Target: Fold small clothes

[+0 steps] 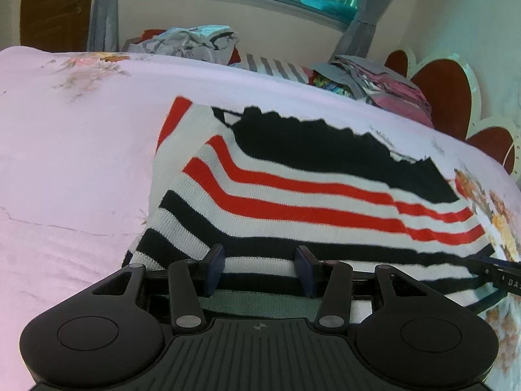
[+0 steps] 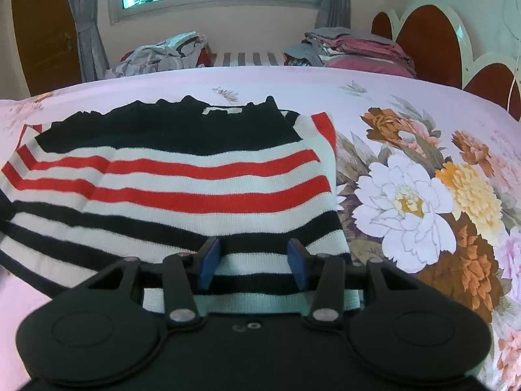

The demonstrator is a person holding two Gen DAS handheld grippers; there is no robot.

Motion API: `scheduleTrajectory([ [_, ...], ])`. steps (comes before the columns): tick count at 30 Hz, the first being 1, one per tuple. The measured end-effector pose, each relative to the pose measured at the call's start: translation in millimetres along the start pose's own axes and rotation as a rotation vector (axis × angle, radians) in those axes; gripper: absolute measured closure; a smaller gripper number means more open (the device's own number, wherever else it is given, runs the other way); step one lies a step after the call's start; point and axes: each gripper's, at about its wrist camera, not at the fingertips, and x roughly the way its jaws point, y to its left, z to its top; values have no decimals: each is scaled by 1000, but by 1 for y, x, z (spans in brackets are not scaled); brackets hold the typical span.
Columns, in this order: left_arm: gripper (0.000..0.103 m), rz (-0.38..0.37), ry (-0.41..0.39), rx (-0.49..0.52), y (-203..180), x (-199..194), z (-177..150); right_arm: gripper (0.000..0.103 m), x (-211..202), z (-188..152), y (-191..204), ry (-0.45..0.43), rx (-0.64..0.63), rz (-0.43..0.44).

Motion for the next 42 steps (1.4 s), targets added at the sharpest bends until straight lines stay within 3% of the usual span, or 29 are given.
scheduleTrajectory([
  [8, 54, -52, -33, 35, -26, -15, 4, 59, -17, 19, 47, -65, -15, 140],
  [11, 48, -49, -27, 59, -34, -11, 1, 59, -14, 20, 69, -58, -54, 173],
  [19, 45, -23, 10, 64, -20, -6, -17, 58, 2, -8, 93, 35, -178, 159],
  [22, 45, -24, 15, 49, -18, -9, -20, 58, -3, -19, 94, 16, -217, 153],
  [26, 45, -21, 23, 51, -18, -10, -23, 58, -6, -14, 91, 30, -212, 165],
  [34, 45, 0, 35, 63, -22, -11, -20, 57, -3, 14, 93, -37, -147, 192],
  [42, 44, 22, 41, 55, -26, -12, -19, 52, 9, 6, 99, -9, -227, 194],
])
